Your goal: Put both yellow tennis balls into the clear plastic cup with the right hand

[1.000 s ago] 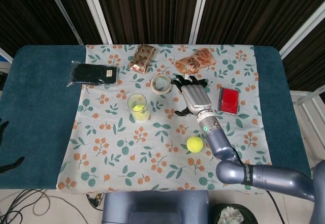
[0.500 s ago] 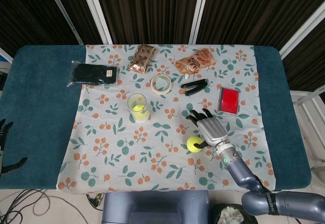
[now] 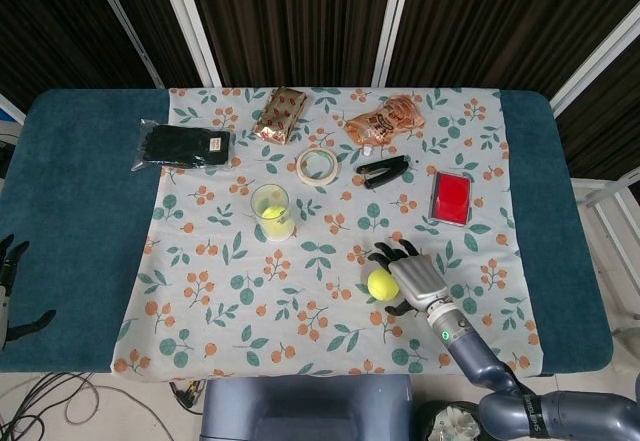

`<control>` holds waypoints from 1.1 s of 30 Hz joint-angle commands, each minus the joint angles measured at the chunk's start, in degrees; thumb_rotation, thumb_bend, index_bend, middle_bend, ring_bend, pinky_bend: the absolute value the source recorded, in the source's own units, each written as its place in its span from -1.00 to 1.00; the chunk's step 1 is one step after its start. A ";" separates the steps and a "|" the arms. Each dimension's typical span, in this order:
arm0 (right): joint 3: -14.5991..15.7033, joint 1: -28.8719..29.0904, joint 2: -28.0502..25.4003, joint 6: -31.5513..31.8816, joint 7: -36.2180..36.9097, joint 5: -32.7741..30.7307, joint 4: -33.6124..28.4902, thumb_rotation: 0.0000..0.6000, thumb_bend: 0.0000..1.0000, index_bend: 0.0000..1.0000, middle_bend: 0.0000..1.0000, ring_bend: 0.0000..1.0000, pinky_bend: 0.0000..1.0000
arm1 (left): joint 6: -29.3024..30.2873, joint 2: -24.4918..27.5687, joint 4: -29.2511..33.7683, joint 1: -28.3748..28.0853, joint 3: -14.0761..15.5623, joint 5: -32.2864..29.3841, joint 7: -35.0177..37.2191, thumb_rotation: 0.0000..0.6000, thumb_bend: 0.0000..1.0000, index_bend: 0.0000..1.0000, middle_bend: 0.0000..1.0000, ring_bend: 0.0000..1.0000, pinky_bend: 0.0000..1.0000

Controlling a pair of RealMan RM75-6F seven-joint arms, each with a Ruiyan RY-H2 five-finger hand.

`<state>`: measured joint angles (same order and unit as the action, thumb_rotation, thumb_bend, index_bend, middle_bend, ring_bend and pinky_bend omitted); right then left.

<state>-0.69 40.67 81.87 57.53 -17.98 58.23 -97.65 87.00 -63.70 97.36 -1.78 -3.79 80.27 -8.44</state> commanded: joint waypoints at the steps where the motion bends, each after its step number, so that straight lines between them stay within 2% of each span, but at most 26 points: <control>1: -0.10 -0.47 0.88 0.06 0.24 0.28 0.78 1.00 -0.55 -0.60 -0.77 -0.50 -1.00 | -0.09 -0.07 -0.03 -0.06 0.05 0.07 -0.06 1.00 -1.00 -0.77 -1.00 -1.00 -1.00; 12: -0.66 -1.17 4.24 -0.97 -0.13 0.28 3.81 1.00 -0.53 -0.57 -0.64 -0.38 -1.00 | -0.13 -0.18 -0.15 -0.11 -0.11 -0.24 -0.19 1.00 -1.00 -0.77 -1.00 -1.00 -1.00; 18: -1.31 -1.17 4.75 -2.06 -0.08 -0.54 3.78 1.00 -0.20 -0.40 -0.51 -0.20 -1.00 | -0.14 -0.13 -0.20 -0.13 -0.20 -0.38 -0.05 1.00 -1.00 -0.76 -1.00 -1.00 -1.00; 24: -2.05 -1.51 5.38 -1.85 -0.73 -1.90 3.94 1.00 -0.01 -0.16 -0.35 -0.02 -0.99 | 0.20 0.01 -0.03 0.00 -0.23 -0.27 -0.03 1.00 -1.00 -0.72 -1.00 -1.00 -1.00; 27: -2.58 -1.76 5.48 -1.10 -1.31 -2.52 3.77 1.00 0.02 -0.13 -0.32 0.01 -0.91 | 0.31 0.03 -0.01 0.05 -0.22 -0.22 0.00 1.00 -1.00 -0.69 -1.00 -1.00 -1.00; 30: -3.48 -1.70 5.05 -1.08 -1.03 -2.82 3.23 1.00 0.02 -0.12 -0.32 0.01 -1.00 | 0.23 0.02 -0.02 0.04 -0.22 -0.33 -0.06 1.00 -1.00 -0.68 -1.00 -1.00 -1.00; 33: -5.12 -1.02 3.51 -1.55 -0.64 -2.68 2.27 1.00 0.02 -0.12 -0.32 0.01 -1.00 | 0.15 0.05 0.07 0.01 -0.21 -0.36 -0.13 1.00 -1.00 -0.67 -1.00 -1.00 -1.00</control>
<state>-4.99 39.24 86.12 56.17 -18.78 55.47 -94.90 87.15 -63.65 97.43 -1.77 -4.00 79.91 -8.57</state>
